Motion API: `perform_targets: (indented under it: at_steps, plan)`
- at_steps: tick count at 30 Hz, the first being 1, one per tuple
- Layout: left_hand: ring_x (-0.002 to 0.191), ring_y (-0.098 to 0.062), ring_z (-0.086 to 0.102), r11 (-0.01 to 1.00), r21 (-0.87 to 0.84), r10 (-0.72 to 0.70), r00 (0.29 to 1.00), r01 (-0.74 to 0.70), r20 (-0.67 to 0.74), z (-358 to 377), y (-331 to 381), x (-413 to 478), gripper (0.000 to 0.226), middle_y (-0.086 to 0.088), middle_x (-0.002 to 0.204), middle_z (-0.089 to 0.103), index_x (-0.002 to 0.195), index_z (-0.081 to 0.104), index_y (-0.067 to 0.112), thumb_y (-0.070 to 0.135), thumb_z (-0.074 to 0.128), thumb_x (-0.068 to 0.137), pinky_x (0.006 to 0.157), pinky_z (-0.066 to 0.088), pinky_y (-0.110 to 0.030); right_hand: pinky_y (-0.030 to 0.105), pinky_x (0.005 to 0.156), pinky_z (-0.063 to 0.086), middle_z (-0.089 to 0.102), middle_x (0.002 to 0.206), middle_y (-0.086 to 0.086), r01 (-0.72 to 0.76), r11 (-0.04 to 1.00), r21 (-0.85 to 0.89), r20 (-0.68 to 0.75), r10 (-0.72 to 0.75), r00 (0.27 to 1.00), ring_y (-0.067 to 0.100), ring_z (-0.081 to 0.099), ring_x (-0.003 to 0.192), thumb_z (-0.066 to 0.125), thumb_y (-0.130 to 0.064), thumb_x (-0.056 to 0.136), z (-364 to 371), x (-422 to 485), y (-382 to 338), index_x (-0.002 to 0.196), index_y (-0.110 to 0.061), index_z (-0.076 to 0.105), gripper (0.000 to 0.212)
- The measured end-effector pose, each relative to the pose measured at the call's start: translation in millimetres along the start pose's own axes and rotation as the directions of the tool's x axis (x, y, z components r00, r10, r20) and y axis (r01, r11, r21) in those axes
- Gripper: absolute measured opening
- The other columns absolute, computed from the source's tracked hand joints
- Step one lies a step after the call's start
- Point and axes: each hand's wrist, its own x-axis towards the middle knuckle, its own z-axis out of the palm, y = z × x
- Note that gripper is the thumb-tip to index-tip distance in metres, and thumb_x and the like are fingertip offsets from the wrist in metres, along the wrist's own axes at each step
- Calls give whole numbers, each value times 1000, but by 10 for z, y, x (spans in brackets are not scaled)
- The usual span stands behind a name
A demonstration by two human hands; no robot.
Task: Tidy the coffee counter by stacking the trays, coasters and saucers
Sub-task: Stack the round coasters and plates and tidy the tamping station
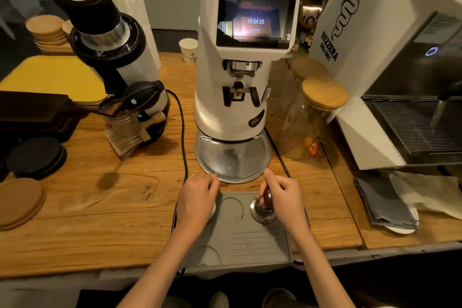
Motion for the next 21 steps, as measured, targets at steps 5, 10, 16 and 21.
perform_targets:
  at_steps: [5, 10, 16, 21]
  plan:
    - [67, -14, 51, 1000, -2, -12, 1000, 12, 9, -8, 8, 14, 36, -1, 63, 58, 64, 63, 9, 21, 52, 97, 58, 34, -28, 43, 79, 54, 63, 54, 3, -81, 993, 91, 18, 80, 997, 19, 64, 57, 49, -31, 101, 12, 47, 2, 51, -20, 65, 54]
    - [70, -12, 49, 997, -70, 25, 1000, -25, 2, -89, 25, -92, 23, 7, 68, 56, 69, 57, 16, 18, 59, 92, 59, 35, -24, 35, 77, 52, 65, 54, 3, -75, 989, 131, 22, 73, 997, 13, 64, 53, 49, -31, 101, 4, 51, 37, 51, -22, 66, 53]
    - [121, 0, 36, 985, -155, -60, 989, 82, 139, -120, -271, -623, 70, 16, 129, 40, 137, 39, 23, 50, 68, 79, 102, 32, -20, 11, 61, 49, 64, 54, 2, -33, 989, 143, -8, 35, 999, 10, 62, 53, 49, -30, 101, 17, 44, 45, 52, -22, 67, 53]
    - [118, -24, 53, 994, -48, -90, 993, 94, 77, -160, -285, -639, 80, -4, 128, 57, 136, 46, 11, 44, 80, 71, 97, 47, -39, 17, 60, 53, 64, 54, 3, -65, 985, 161, -1, 66, 998, 14, 63, 53, 49, -31, 101, 14, 45, 49, 53, -19, 66, 53]
